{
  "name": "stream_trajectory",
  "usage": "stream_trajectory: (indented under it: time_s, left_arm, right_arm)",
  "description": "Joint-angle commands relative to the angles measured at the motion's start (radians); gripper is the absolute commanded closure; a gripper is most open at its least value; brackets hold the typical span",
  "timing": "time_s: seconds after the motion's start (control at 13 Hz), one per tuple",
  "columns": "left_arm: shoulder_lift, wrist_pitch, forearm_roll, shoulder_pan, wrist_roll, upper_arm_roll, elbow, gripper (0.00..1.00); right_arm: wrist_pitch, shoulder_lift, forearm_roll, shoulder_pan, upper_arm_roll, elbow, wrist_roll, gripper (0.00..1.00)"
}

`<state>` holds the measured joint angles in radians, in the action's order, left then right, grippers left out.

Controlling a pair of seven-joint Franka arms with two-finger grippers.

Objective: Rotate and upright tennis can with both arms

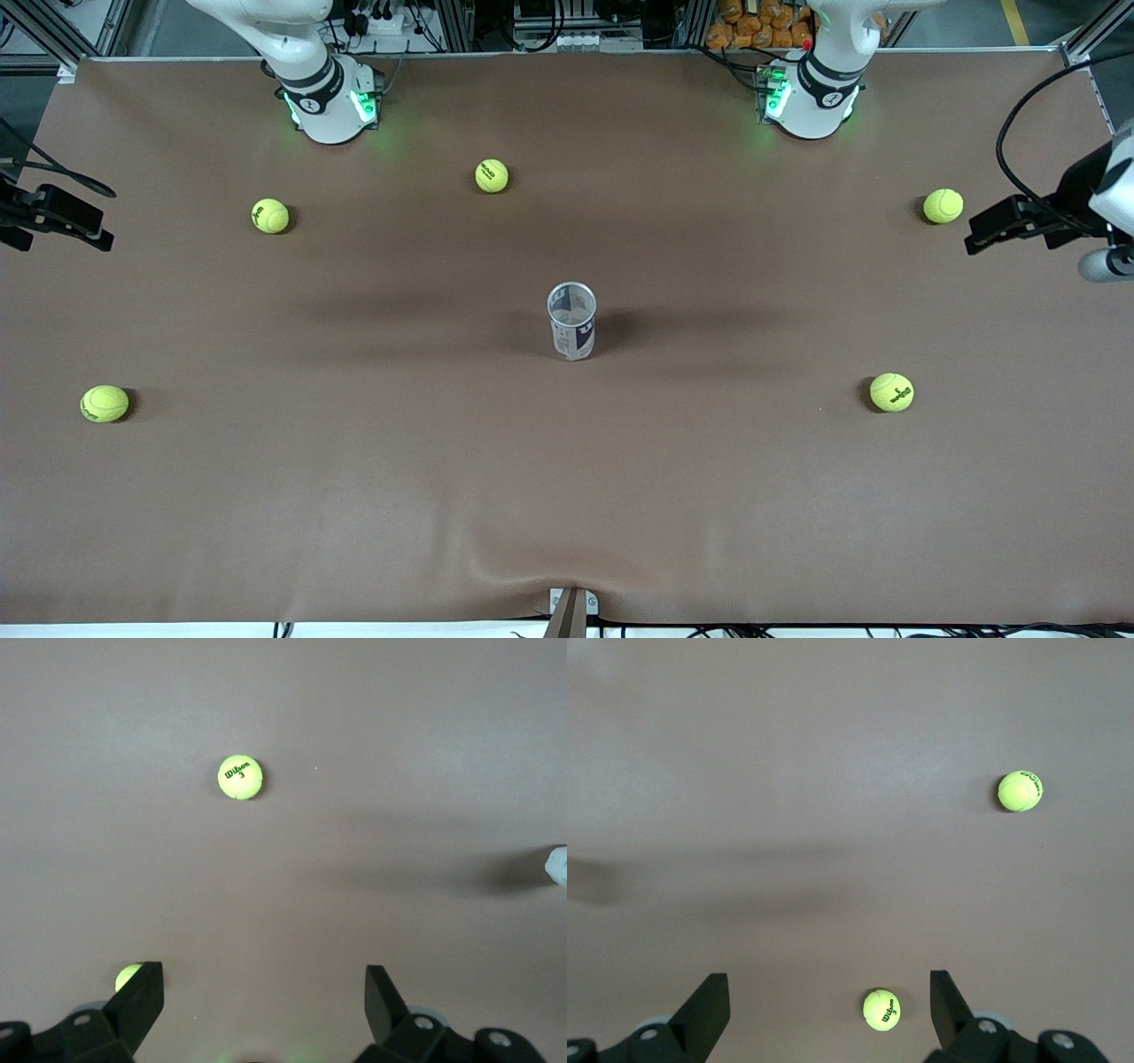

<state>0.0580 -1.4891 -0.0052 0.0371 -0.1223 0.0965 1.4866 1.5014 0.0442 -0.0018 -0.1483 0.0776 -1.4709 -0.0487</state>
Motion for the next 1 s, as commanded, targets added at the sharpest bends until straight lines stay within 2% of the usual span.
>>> stream_trajectory:
  time_s: [0.0, 0.46, 0.92]
  left_arm:
    - [-0.04, -0.013, -0.002, 0.009, -0.008, 0.009, 0.04, 0.0]
    - [-0.021, -0.01, 0.06, 0.0, 0.003, 0.025, 0.003, 0.0]
    - [-0.02, -0.005, 0.05, 0.003, 0.001, 0.025, -0.005, 0.0]
  right_arm:
    - [-0.006, -0.007, -0.01, -0.04, 0.017, 0.017, -0.008, 0.0]
    - [-0.006, -0.006, -0.009, -0.039, 0.017, 0.017, -0.003, 0.0]
    - [-0.006, -0.006, -0.009, -0.04, 0.017, 0.015, -0.01, 0.0]
